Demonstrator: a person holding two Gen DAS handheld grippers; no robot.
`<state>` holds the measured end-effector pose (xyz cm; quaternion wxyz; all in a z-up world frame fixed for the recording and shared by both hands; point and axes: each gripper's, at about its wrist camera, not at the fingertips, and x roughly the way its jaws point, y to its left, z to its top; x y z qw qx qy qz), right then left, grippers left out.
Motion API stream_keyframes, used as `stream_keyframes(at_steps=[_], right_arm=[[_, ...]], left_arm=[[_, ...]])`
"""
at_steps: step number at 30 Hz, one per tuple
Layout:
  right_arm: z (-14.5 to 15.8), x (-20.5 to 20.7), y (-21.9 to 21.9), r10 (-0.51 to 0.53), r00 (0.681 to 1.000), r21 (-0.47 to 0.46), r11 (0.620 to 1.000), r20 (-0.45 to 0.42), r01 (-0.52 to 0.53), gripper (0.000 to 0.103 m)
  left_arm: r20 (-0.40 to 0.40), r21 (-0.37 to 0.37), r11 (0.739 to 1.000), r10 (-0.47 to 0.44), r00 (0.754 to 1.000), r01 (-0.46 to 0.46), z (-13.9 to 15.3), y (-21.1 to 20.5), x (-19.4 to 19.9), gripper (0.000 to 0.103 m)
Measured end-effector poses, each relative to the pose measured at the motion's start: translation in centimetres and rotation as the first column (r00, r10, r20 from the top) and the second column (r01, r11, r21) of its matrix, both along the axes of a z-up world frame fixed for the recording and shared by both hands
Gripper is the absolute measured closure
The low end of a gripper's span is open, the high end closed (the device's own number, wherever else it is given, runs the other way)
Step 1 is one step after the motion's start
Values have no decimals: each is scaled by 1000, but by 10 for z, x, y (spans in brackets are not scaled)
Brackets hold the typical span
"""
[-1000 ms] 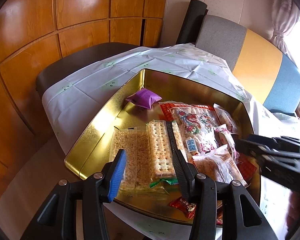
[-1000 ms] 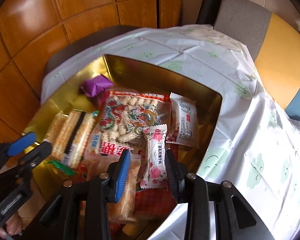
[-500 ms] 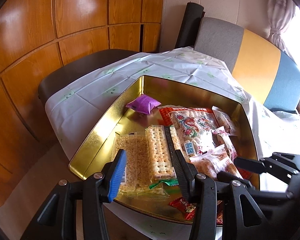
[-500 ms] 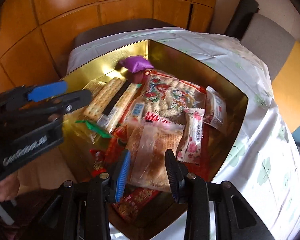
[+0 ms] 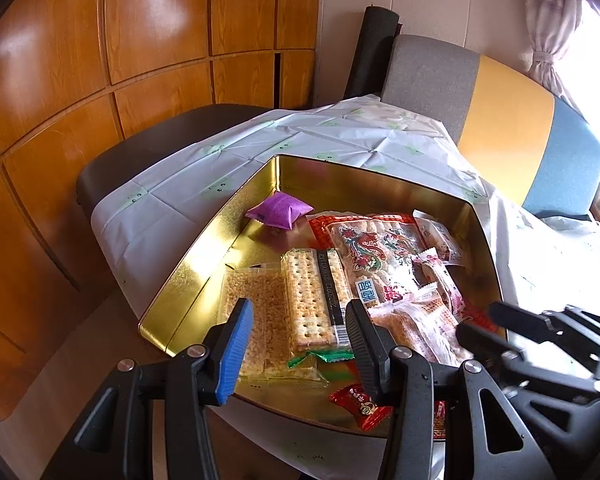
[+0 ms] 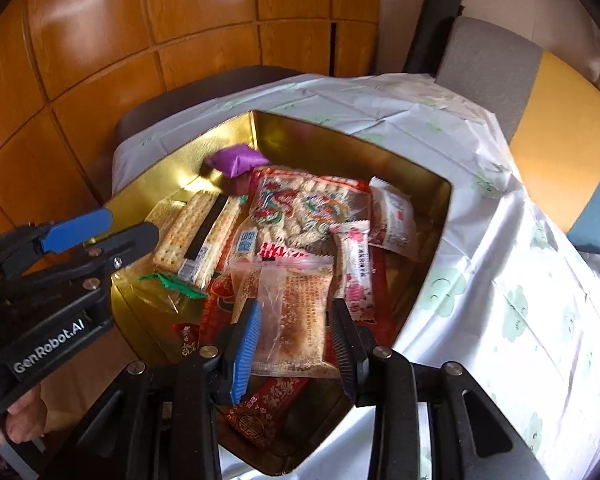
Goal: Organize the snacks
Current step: 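Withdraw the right gripper from the tin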
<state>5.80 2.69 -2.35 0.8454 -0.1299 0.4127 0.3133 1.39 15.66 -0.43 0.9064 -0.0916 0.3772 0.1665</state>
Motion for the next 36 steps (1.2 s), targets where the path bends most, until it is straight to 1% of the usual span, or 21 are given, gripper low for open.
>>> stream_keyframes(at_steps=[4,9,14,16,18,24,36], right_arm=[[7,-3,-14,-90,996,43,995,20,89,66],[10,-14,-37,-223,974,67,973,44,220,64],[10,-27,-60,-295,954,76,954,56,291,64],[8,-30,-67,-312,949,83,948,48,308,64],[5,-31,-72,-327,944,85,942,37,323,64],[1,-36,-81,-347,937,94,935,31,343,64],[3,-40,-81,-353,935,98,933,47,347,64]], left_arm=[[6,9,1000,-10,1000,10,1,-6,-4,54],[13,22,999,-24,1000,23,1,-19,-8,54],[26,41,999,-36,999,35,3,-32,-11,54],[26,43,998,-45,999,44,3,-38,-12,53],[28,51,998,-49,998,47,5,-42,-14,48],[37,58,997,-55,998,53,8,-48,-16,44],[49,52,998,-45,998,42,10,-44,-20,41]])
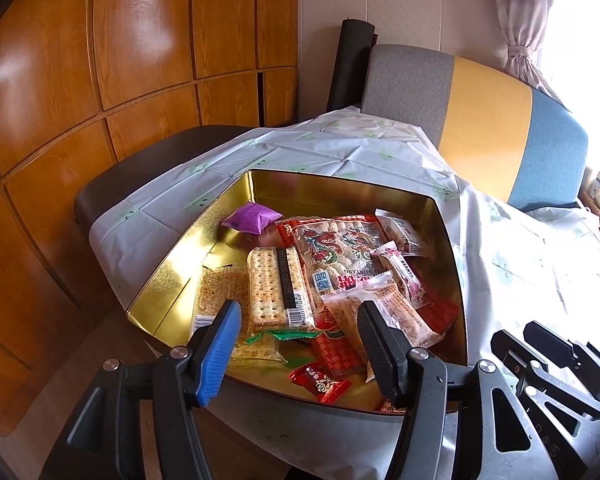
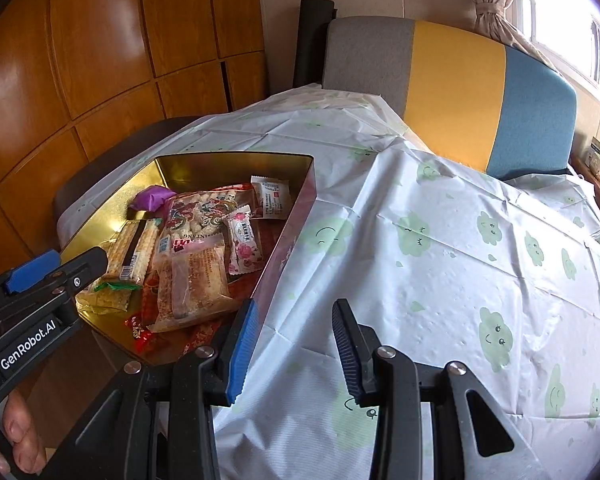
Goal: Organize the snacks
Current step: 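Withdraw the right gripper from the tin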
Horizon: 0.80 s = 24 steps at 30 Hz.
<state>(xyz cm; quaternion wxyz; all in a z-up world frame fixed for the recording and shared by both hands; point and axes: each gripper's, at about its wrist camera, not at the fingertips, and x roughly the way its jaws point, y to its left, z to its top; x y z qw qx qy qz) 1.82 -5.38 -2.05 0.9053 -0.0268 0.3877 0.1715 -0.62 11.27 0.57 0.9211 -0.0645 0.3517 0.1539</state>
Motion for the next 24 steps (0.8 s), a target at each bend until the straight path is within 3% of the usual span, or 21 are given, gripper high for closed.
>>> stream_keyframes(at_steps=[24], right_arm=[[1,-6,7,15,1000,-8,1000,15,-15,64]], left_arm=[[17,-3,1000,9,1000,-8,5,8,-6,40]])
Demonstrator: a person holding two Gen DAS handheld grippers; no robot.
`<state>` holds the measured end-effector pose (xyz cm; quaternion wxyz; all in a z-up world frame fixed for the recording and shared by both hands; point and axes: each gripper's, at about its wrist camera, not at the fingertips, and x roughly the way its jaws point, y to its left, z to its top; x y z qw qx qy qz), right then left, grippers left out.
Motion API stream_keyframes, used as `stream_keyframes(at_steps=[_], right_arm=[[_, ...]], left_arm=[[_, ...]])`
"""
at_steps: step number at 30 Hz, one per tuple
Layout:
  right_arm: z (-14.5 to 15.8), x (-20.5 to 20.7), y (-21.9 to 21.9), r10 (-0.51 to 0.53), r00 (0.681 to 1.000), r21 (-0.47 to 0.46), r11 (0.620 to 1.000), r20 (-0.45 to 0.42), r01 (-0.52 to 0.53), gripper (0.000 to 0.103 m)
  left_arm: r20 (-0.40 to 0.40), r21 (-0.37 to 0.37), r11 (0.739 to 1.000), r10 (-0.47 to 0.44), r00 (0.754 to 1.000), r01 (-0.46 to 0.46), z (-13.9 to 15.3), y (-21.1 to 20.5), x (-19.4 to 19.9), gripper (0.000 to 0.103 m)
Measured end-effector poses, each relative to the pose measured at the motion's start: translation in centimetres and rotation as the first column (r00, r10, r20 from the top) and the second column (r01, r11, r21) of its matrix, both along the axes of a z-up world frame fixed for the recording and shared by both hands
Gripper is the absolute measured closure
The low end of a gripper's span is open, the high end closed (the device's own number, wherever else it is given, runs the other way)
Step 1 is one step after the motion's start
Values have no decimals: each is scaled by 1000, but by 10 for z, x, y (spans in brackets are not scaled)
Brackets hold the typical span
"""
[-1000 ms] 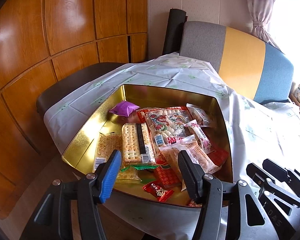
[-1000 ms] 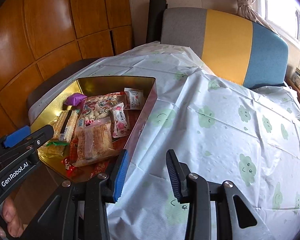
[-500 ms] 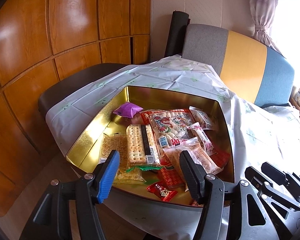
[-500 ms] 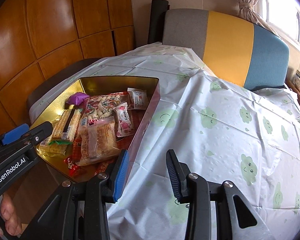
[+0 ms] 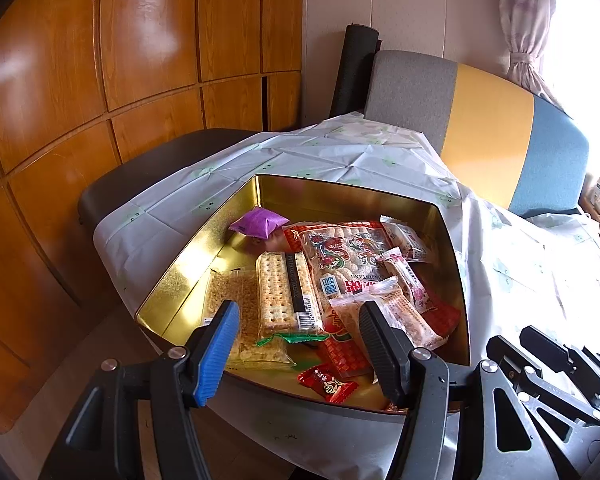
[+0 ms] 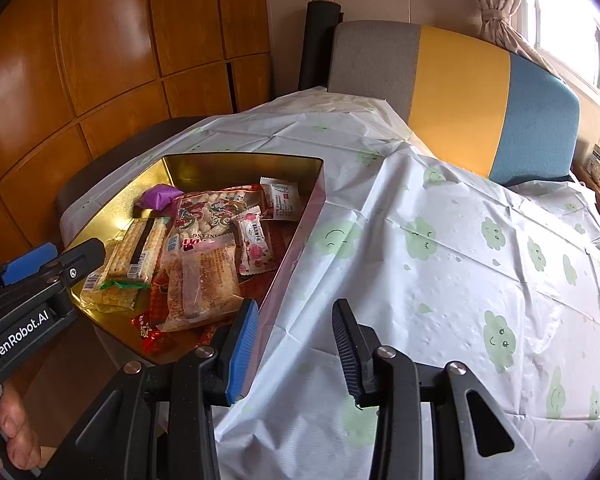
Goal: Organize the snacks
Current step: 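Withdraw the right gripper from the tin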
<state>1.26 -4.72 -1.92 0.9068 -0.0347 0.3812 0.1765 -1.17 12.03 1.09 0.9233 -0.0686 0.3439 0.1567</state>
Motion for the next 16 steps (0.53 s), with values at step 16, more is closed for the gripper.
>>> stream_keyframes(at_steps=[16], right_arm=[[-3,2,-5,-10,1000,8,1000,-3,10,64]], left_arm=[[31,-10,1000,-17,999,17,2,0,2,40]])
